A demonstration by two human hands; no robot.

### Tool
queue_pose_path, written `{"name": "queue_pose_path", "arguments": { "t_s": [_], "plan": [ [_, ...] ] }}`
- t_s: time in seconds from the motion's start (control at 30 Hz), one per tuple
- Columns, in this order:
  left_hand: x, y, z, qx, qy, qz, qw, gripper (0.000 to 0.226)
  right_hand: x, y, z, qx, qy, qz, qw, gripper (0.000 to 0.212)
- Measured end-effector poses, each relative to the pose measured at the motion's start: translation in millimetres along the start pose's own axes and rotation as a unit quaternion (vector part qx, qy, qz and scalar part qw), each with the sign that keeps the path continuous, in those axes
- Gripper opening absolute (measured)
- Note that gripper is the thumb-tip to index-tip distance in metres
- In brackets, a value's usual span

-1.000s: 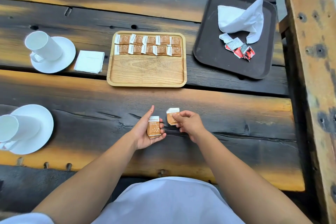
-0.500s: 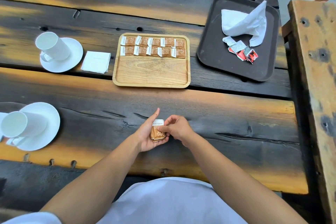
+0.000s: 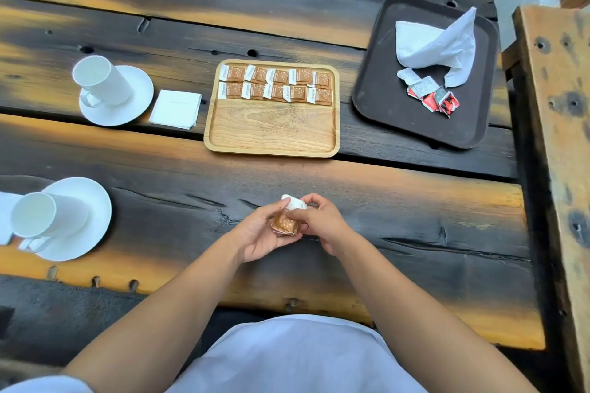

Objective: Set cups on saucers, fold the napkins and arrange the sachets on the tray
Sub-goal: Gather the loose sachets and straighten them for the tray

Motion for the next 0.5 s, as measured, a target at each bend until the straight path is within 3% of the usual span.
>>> {"name": "queue_pose_path", "arguments": {
  "t_s": [0.27,0.5],
  "plan": [
    [21,-5,-36,-0.104,0.094,-0.13,0.982,0.039,-5,16,30,-0.006,-0.014,0.016,1.0,0.024],
    [36,7,-82,-0.192,0.174,-0.215,0.942,0.024,-34,39,61,-0.018,-0.014,-0.033,0.999,0.048]
  ]
}}
Point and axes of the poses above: each hand's wrist, its own y-axis towards the middle knuckle, its own x-axis out of the back of the hand, z = x × y, the point moved 3 cm from there along y, towards the middle knuckle, and after that the axes turned 12 degrees about -x, right-handed, at the moved point
